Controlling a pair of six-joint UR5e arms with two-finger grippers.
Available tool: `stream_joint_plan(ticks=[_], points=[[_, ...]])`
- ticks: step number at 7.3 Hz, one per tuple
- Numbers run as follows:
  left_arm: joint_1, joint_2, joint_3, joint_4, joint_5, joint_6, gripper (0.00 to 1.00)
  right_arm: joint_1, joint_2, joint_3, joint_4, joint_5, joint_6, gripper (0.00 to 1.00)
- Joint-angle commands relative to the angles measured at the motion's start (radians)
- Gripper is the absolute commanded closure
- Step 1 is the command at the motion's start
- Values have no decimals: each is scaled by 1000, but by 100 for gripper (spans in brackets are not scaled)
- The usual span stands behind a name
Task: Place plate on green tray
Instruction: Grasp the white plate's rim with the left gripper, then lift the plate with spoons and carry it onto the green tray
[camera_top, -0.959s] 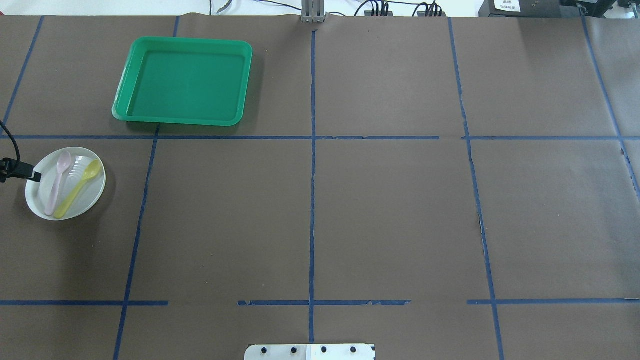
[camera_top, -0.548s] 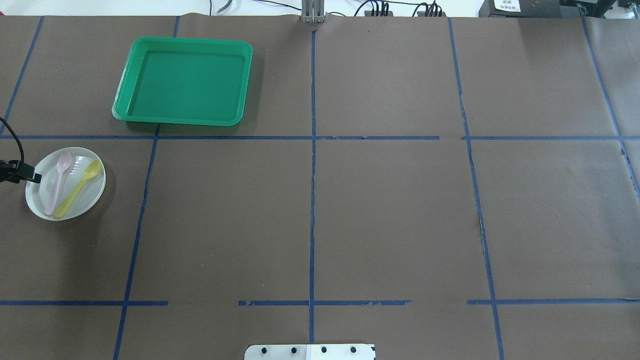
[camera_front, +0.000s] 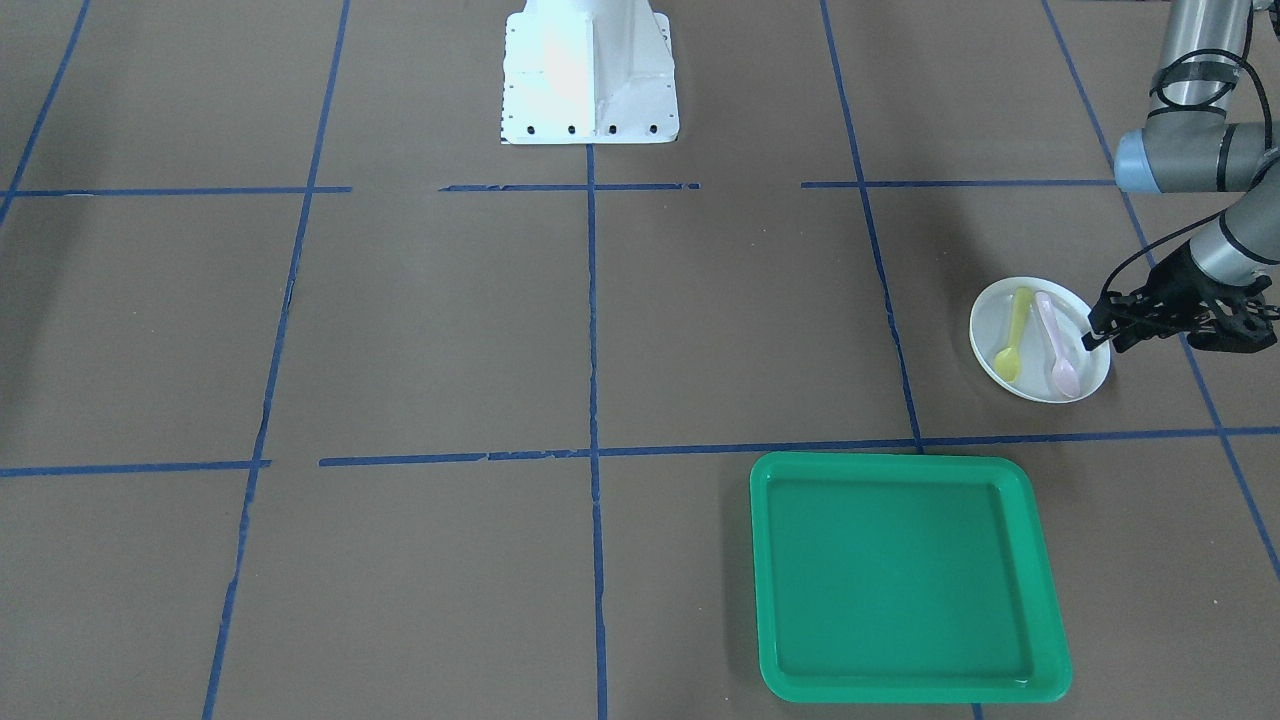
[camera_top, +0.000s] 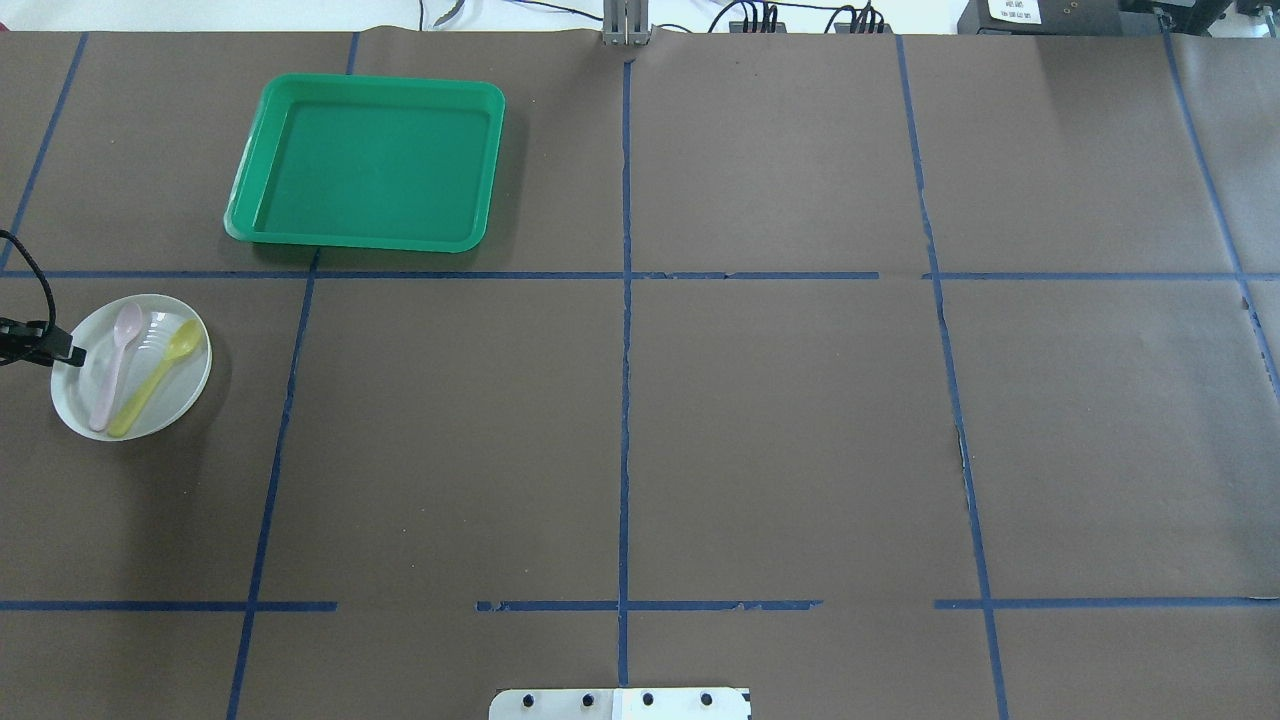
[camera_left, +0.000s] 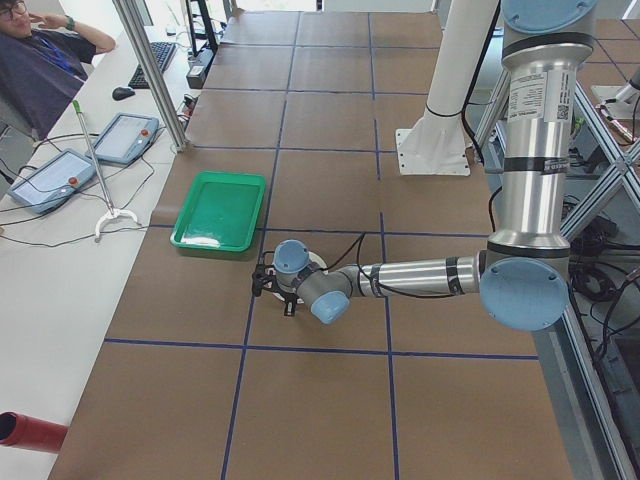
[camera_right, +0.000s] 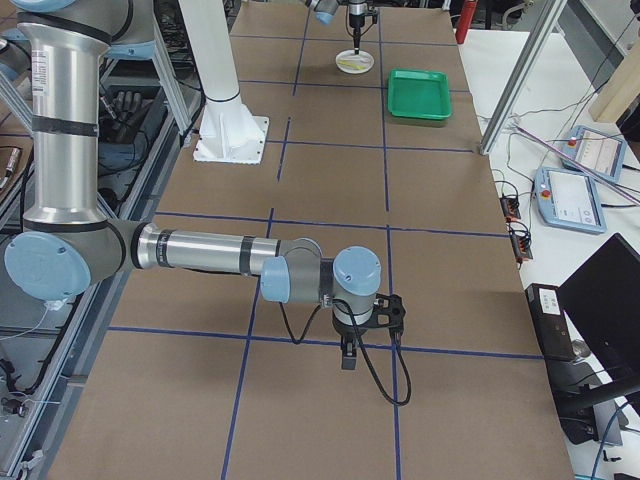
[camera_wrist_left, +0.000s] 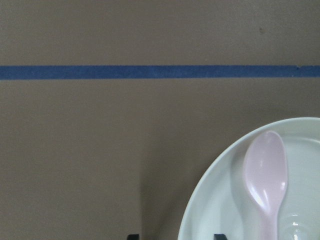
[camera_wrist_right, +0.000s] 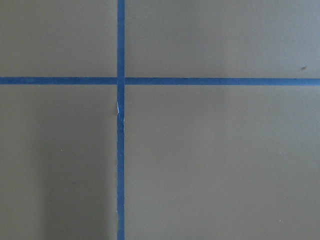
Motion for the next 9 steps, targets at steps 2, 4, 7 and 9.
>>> stream_joint_plan(ticks=[2, 4, 7, 9], points=[[0, 1, 1, 0, -3, 5, 100, 0, -1, 0, 0, 0, 0, 0], [0, 0, -11, -5, -139, 9, 100, 0, 1, 0, 0, -1, 0, 0], [-58, -89, -28, 6, -250, -93, 100, 0, 1, 0, 0, 0, 0, 0], [-61, -231, 8, 11, -246, -248, 100, 0, 1, 0, -2, 0, 0, 0]])
